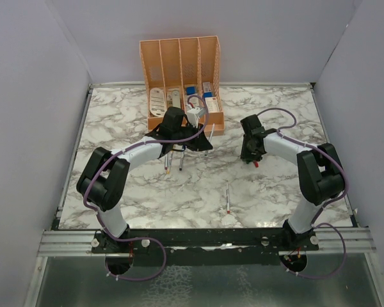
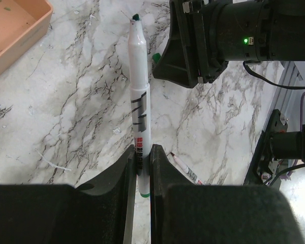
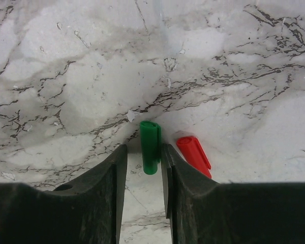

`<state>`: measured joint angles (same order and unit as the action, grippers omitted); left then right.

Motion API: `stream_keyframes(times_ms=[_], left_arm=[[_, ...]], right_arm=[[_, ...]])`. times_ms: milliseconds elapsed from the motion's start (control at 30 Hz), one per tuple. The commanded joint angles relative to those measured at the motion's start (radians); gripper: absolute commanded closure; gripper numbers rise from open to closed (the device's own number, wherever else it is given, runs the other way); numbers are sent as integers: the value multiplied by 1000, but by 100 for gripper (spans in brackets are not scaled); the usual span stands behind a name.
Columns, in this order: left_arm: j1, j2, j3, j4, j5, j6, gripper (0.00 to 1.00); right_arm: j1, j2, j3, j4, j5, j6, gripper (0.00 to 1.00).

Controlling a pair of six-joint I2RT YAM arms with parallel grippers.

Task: Insert the pens into the pen caps

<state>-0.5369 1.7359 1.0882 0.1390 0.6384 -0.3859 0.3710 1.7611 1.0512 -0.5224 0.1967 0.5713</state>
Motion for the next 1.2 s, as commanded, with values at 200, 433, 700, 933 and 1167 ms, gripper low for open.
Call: stream_keyframes(times_ms=[200, 433, 700, 933, 1167], left_arm=[[3, 6, 27, -8, 1, 22, 100], [6, 4, 25, -10, 1, 23, 100], [6, 10, 31, -11, -1, 21, 100], [6, 12, 32, -3, 2, 28, 100], [6, -14, -10, 51, 37, 22, 100]], right_arm=[[-7, 135, -45, -37, -34, 12, 76], [-8, 150, -45, -23, -54, 7, 99], [-8, 122, -45, 17, -84, -15, 99], [-8, 6, -12, 93, -111, -38, 99], [-8, -120, 16, 169, -119, -42, 99]])
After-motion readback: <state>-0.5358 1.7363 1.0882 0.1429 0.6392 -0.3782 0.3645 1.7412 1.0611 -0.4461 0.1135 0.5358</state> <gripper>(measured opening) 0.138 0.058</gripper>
